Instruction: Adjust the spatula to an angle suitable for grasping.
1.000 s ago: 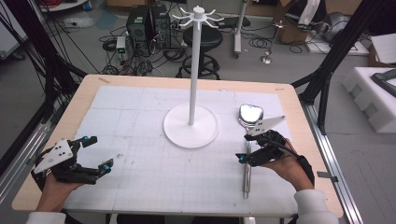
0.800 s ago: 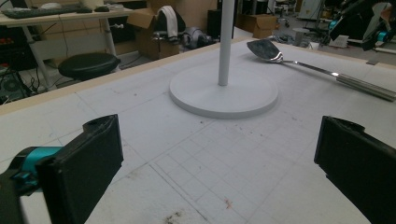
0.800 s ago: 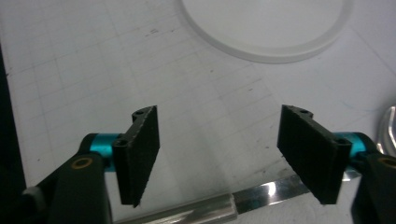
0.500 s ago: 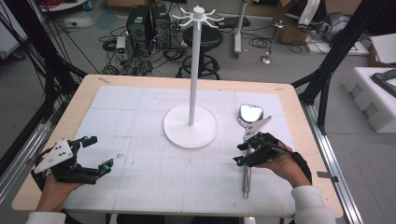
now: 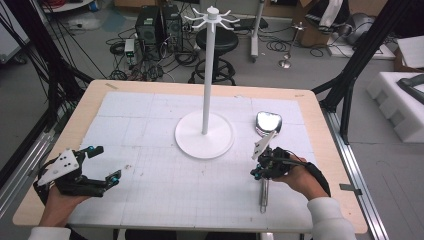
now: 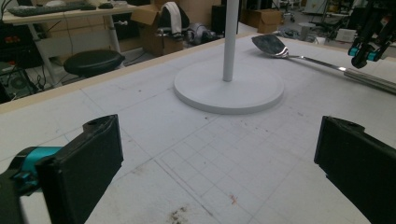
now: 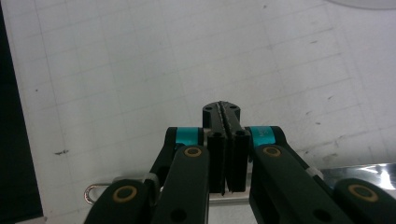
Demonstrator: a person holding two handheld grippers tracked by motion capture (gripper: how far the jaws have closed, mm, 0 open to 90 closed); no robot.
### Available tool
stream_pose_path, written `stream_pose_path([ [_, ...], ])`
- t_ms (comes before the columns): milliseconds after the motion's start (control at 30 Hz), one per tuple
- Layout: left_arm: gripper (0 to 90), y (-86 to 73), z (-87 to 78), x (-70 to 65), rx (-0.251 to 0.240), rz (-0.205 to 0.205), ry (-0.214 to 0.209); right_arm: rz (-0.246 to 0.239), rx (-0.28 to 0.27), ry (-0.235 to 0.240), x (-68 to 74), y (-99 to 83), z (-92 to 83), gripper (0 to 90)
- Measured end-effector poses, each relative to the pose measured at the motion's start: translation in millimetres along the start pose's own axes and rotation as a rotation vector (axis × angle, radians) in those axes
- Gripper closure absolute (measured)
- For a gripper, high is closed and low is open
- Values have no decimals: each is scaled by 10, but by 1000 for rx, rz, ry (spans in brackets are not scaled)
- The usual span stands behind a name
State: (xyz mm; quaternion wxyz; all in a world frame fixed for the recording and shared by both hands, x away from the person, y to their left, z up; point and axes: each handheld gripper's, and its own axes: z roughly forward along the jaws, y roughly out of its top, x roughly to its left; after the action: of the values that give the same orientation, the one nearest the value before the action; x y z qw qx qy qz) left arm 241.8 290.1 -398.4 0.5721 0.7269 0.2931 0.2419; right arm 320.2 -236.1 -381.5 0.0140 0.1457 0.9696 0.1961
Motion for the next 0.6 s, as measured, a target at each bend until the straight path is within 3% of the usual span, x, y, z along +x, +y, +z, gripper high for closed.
stream_pose_path([
  [133, 17, 1, 9, -9, 8, 7, -16, -4, 39, 7, 2, 11, 55, 896],
  [600, 17, 6, 7, -9, 8, 7, -14, 2, 149, 11, -30, -23, 173, 898],
])
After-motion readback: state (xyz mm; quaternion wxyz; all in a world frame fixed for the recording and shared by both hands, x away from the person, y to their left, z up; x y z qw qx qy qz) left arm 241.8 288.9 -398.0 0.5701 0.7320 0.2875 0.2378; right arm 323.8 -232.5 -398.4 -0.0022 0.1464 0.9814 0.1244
